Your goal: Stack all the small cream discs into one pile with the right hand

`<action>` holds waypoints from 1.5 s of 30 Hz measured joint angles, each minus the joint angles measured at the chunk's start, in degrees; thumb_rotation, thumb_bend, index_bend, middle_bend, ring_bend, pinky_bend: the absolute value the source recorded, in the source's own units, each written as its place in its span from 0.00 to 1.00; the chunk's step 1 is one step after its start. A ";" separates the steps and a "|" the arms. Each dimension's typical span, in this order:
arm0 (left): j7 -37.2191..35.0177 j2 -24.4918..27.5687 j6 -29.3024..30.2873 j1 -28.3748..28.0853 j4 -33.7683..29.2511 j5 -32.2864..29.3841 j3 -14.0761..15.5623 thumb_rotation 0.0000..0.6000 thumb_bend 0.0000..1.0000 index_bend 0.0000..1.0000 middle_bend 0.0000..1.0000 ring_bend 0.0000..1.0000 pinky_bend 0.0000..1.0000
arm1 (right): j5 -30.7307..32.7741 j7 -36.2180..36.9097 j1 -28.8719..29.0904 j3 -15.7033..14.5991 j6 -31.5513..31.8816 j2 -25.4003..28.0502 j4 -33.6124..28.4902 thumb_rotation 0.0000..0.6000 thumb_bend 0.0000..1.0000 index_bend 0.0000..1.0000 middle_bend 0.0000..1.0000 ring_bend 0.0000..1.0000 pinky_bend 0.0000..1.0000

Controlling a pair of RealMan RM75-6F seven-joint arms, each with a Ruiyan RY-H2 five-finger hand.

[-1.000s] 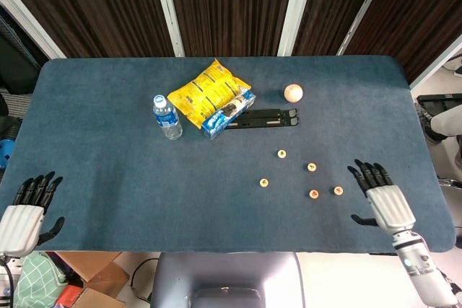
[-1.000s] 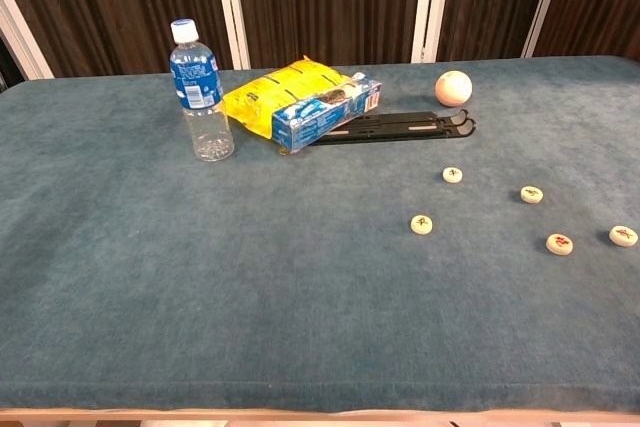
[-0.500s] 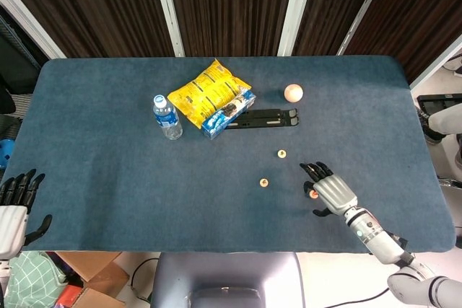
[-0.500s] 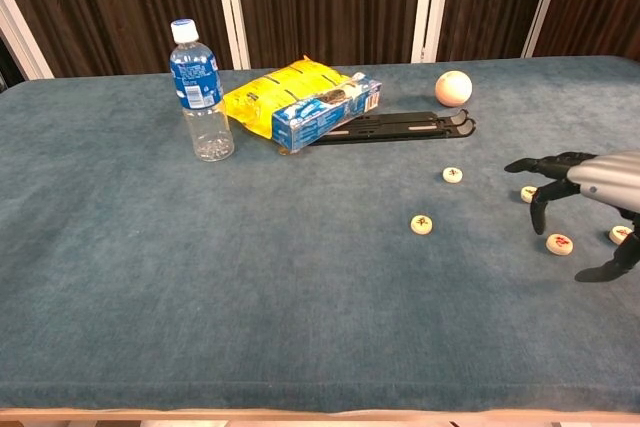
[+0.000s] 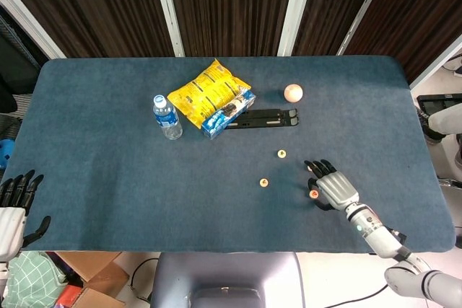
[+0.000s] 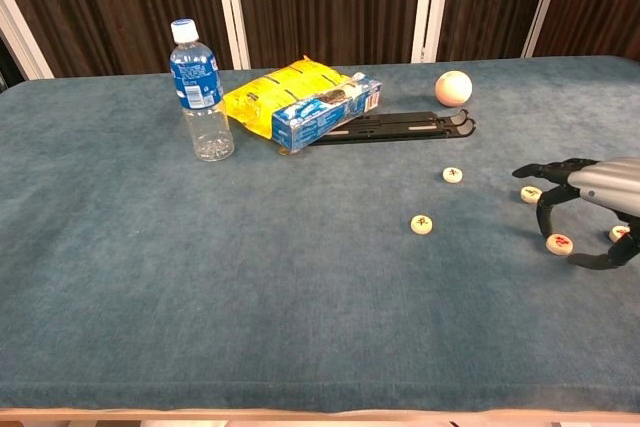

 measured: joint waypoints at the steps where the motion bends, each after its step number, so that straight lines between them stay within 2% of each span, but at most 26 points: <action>1: -0.04 0.01 0.01 0.01 -0.01 0.02 -0.01 1.00 0.35 0.00 0.00 0.00 0.09 | 0.08 -0.01 0.06 -0.01 0.02 -0.08 0.07 1.00 0.45 0.59 0.00 0.00 0.00; 15: 0.49 -0.11 -0.55 -0.17 -0.03 -0.27 -0.20 1.00 0.35 0.00 0.00 0.00 0.09 | 1.73 -0.49 0.29 0.38 1.21 -0.17 0.35 1.00 0.48 0.65 0.00 0.00 0.00; 20: 0.48 -0.08 -0.66 -0.22 0.03 -0.34 -0.26 1.00 0.35 0.00 0.00 0.00 0.09 | 4.15 0.20 0.49 3.47 3.11 0.64 -0.57 1.00 0.48 0.65 0.00 0.00 0.00; 26: 0.81 -0.18 -0.87 -0.36 0.30 -0.62 -0.47 1.00 0.35 0.00 0.00 0.00 0.09 | 7.26 0.18 3.67 7.21 1.36 0.01 -3.87 1.00 0.48 0.65 0.00 0.00 0.00; 36: 0.98 -0.09 -1.64 -0.72 0.41 -1.24 -0.69 1.00 0.35 0.00 0.00 0.00 0.09 | 10.47 -10.71 9.24 9.64 -2.52 -5.72 -8.30 1.00 0.48 0.68 0.01 0.00 0.00; 45: 0.67 0.22 -0.87 -0.40 0.21 -0.74 -0.63 1.00 0.35 0.00 0.00 0.00 0.09 | 14.87 -20.28 12.01 9.51 -5.39 -9.88 -8.60 1.00 0.48 0.68 0.01 0.00 0.00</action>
